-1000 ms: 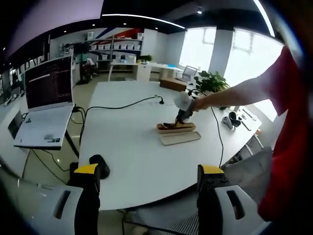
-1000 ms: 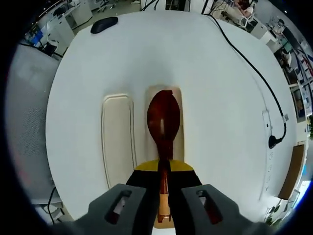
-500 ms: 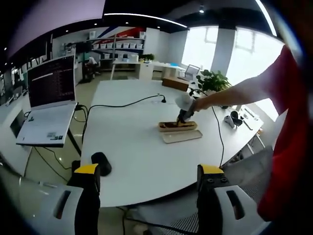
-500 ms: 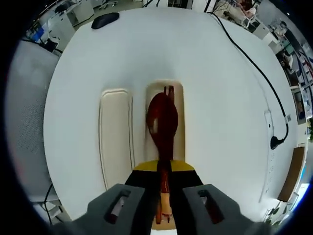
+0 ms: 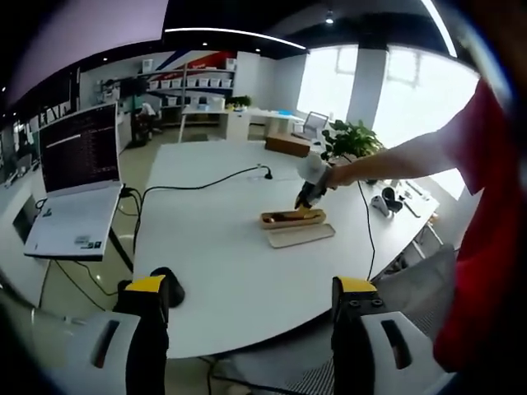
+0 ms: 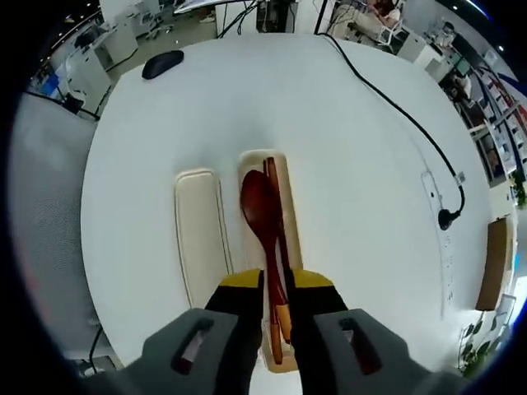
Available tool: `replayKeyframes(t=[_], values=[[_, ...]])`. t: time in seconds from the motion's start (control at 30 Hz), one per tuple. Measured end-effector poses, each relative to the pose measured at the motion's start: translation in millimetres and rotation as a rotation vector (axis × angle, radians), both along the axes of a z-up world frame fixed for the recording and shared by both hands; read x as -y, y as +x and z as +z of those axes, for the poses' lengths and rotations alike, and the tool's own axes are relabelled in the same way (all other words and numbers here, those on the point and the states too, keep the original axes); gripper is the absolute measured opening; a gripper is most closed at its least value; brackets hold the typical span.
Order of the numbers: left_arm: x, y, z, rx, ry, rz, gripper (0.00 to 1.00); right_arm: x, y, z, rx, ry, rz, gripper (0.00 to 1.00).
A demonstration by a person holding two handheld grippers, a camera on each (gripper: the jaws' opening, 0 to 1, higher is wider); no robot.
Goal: Arrange the utensils inside the cutlery case until each visible utensil rests in its matching compartment.
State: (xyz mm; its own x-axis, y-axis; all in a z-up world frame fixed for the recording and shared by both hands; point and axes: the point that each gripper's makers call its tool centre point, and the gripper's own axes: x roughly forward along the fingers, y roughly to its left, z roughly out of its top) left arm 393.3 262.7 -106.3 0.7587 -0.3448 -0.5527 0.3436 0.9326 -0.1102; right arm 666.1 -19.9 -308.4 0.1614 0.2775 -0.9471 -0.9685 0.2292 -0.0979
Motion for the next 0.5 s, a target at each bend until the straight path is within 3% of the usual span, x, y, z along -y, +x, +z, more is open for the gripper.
replayKeyframes(t=[0.2,0.37,0.5], values=[[7.7,0.3,5.5,0.028,-0.003,-0.051,0.84,15.3,-15.6,11.2,0.02,0.006,-0.033,0.12],[8.7,-1.2,9.8,0.054,-0.011,-0.084,0.83,25.7,-40.7,24.9,0.044,0.011,-0.051,0.13],[9.2,-3.7,5.4,0.037,-0.011,-0.116,0.83,39.0,-51.6,33.6,0.064,0.018,-0.089,0.16]])
